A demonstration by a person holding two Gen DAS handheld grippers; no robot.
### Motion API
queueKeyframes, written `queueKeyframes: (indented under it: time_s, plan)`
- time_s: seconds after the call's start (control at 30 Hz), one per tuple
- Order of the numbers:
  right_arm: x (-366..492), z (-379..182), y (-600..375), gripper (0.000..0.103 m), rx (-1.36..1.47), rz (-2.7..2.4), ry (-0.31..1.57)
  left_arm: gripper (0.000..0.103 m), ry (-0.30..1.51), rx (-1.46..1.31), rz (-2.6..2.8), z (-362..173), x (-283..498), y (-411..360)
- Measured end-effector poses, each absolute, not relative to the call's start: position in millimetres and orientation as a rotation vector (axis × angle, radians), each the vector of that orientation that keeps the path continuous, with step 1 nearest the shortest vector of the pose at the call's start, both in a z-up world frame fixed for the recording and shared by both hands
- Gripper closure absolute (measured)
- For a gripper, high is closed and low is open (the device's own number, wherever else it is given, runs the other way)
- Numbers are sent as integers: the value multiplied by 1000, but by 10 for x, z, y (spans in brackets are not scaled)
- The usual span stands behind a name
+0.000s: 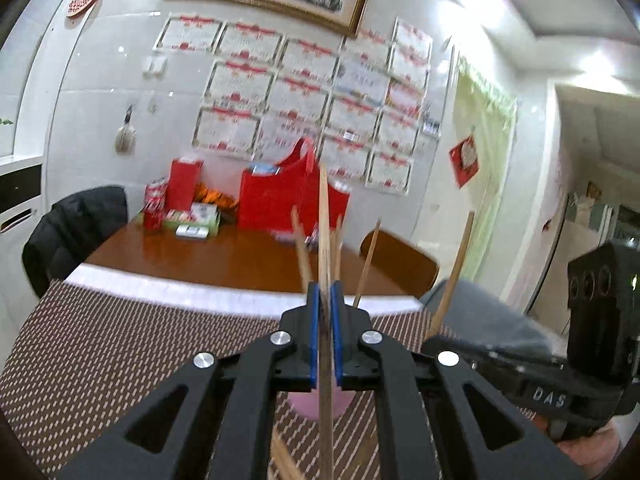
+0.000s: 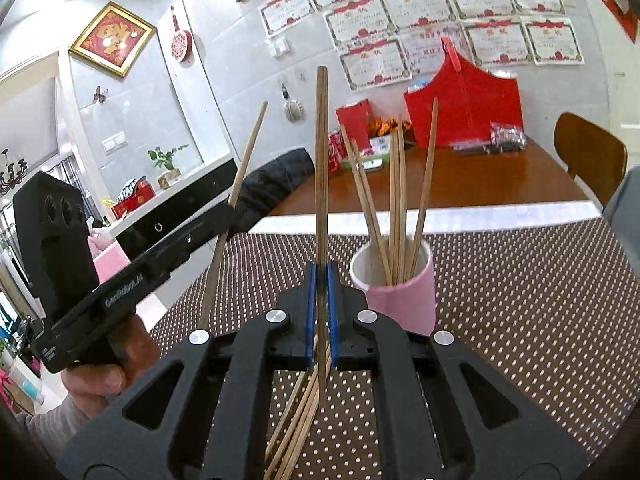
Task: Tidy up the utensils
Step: 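Lift the right tool's chopstick into the pink cup and open while the left tool does likewise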
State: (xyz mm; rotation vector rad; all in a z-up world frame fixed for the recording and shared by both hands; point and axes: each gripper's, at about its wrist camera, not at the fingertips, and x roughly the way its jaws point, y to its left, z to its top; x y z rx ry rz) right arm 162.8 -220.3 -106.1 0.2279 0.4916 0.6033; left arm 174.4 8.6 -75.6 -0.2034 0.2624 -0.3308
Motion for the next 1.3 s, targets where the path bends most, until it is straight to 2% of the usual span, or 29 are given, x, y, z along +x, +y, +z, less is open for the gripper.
queueKeyframes:
  time_s: [0.33, 0.6, 1.0, 1.3]
  plan:
    - [1849, -396, -2378, 98, 196, 580, 364, 97, 107, -263, -378, -293, 2186, -87]
    - [2128, -50, -2507, 98, 171, 546, 306, 97, 62, -273, -357, -217, 2635, -212]
    - [2544, -383, -2467, 98, 159, 531, 379, 97, 108, -286, -338, -612, 3104, -371]
    - [2652, -593, -2432, 97, 163, 530, 434, 97, 174, -280, -332, -896, 3168, -357]
